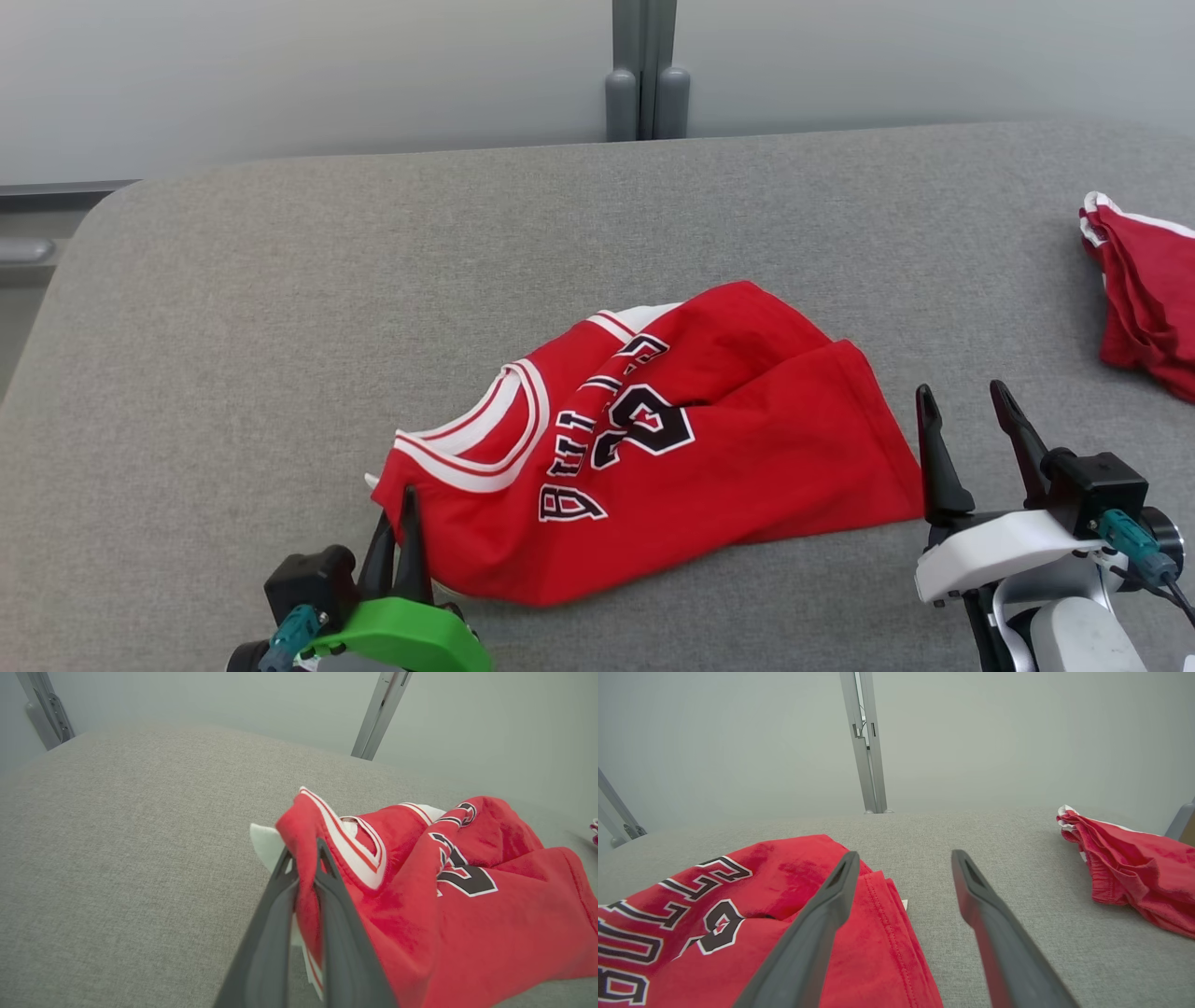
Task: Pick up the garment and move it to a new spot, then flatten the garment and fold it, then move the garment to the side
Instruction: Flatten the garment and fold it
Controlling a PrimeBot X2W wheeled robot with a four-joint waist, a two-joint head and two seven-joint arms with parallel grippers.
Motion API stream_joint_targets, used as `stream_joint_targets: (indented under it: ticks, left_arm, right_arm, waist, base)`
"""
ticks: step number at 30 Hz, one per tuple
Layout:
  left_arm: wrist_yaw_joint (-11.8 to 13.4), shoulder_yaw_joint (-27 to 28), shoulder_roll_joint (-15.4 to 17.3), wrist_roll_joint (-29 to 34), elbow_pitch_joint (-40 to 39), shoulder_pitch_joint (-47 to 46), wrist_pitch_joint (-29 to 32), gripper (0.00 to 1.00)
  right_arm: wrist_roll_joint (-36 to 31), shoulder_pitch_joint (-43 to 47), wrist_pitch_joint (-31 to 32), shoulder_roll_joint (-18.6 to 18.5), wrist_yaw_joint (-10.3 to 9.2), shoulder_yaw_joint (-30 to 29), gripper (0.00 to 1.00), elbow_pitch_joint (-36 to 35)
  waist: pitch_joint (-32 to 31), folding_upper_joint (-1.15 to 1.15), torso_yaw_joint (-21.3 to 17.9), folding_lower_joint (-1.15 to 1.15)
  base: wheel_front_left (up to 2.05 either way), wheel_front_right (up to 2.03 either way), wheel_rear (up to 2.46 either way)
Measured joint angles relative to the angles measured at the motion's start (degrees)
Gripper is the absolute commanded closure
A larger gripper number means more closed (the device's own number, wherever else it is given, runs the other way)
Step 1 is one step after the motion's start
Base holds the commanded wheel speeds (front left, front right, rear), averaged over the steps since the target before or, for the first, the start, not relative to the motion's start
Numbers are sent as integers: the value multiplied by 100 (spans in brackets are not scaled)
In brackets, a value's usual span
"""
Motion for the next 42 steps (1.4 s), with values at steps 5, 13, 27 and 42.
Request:
stream_joint_targets:
  ticks: [5, 13, 27, 42]
  left_arm:
    - [102, -100, -31, -9, 27, -35, 194, 100]
    - [-30, -355, -127, -49, 1042, -1429, -12, 100]
    - [-283, -2886, -175, -1236, 2252, -2563, -265, 0]
    - [171, -3264, 78, -1642, 2111, -3067, -419, 0]
  right_arm:
    - [24, -80, -8, -1, 0, 52, 0, 76]
    - [-3, -316, -7, -4, 0, 129, 0, 119]
    - [36, -547, -90, -4, 0, 222, 0, 326]
    - [103, -522, -175, -3, 0, 201, 0, 453]
  waist:
    - [98, 0, -149, 0]
    - [349, 0, -533, 0]
    - [711, 0, -1116, 0]
    - [429, 0, -662, 0]
  base:
    - [0, 0, 0]
    - [0, 0, 0]
    - [0, 0, 0]
    - [0, 0, 0]
